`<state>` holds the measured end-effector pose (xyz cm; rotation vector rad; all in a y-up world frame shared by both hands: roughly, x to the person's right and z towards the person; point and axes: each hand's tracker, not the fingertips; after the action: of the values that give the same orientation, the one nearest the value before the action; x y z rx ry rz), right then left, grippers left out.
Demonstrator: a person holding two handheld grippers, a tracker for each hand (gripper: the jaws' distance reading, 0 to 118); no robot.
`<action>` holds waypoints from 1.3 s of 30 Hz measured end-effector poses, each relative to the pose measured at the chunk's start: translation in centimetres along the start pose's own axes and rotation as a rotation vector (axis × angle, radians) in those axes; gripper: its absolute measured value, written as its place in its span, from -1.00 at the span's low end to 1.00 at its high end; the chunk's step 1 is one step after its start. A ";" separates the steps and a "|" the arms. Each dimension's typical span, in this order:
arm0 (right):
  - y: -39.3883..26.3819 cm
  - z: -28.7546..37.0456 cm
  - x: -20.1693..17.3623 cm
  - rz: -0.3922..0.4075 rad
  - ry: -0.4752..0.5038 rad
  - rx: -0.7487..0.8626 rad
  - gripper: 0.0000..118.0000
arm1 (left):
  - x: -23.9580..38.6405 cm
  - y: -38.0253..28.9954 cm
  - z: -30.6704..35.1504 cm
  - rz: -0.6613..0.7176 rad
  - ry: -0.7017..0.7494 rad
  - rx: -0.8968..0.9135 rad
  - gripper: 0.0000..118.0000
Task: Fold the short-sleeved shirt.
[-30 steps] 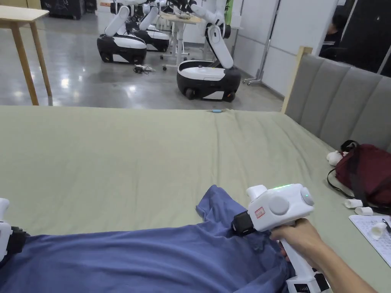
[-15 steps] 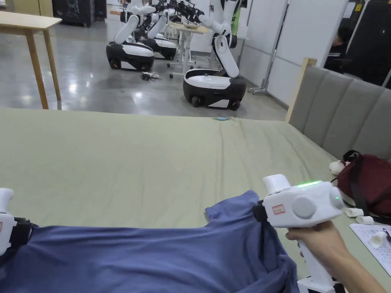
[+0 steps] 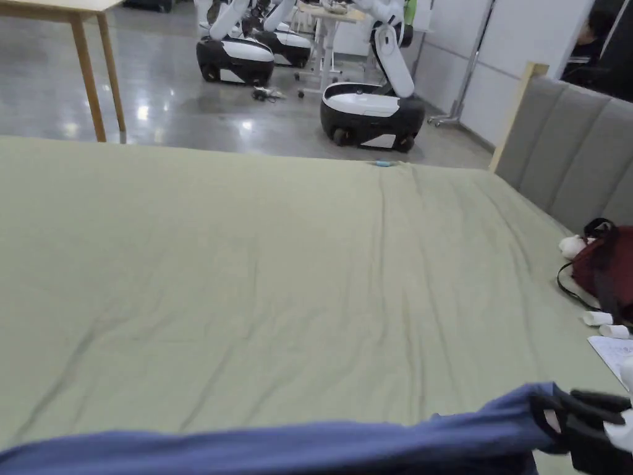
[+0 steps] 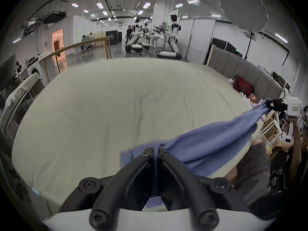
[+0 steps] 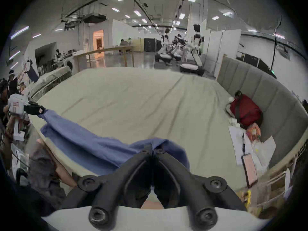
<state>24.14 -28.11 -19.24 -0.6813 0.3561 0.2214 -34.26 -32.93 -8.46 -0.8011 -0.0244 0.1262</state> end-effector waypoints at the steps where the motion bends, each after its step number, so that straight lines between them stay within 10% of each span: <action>1: -1.2 -0.4 -0.2 -0.001 -0.007 -0.030 -0.90 | -0.2 -1.3 -0.5 0.018 -0.015 -0.039 -0.99; 15: -7.4 -9.2 1.0 -0.093 -0.002 -0.197 -0.84 | -0.1 -5.5 -4.8 0.119 -0.030 -0.073 -0.82; 16: -7.4 -8.5 1.1 -0.092 0.002 -0.172 -0.70 | 0.0 -5.6 -4.4 0.116 -0.039 -0.057 -0.57; 18: -7.1 -6.2 1.0 -0.119 0.007 -0.129 0.13 | 0.2 -5.4 -3.3 0.139 -0.024 0.005 0.82; 19: -6.8 -5.1 0.9 -0.128 -0.012 -0.117 0.40 | 0.2 -5.2 -2.9 0.139 -0.020 -0.010 1.00; 25: -6.4 5.8 -2.0 -0.171 -0.047 0.207 0.41 | 0.9 -5.5 3.7 0.181 -0.049 0.165 0.78; 27: -6.7 7.3 -3.2 -0.201 0.035 0.227 0.27 | 1.4 -6.3 5.2 0.180 -0.059 0.203 -0.56; 28: -6.8 7.5 -3.7 -0.208 0.081 0.211 -0.16 | 1.6 -6.6 5.6 0.192 -0.061 0.225 -1.00; 29: -6.8 7.6 -4.3 -0.211 0.089 0.208 -0.96 | 1.8 -6.9 5.5 0.190 -0.046 0.224 -1.00; 39: -5.7 5.8 -6.3 -0.126 0.104 0.204 -0.96 | -3.2 -5.4 4.2 0.285 -0.186 0.198 -0.81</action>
<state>21.64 -29.18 -9.34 -0.5127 0.4270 0.0289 -37.19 -34.03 -1.53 -0.5895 -0.0722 0.4653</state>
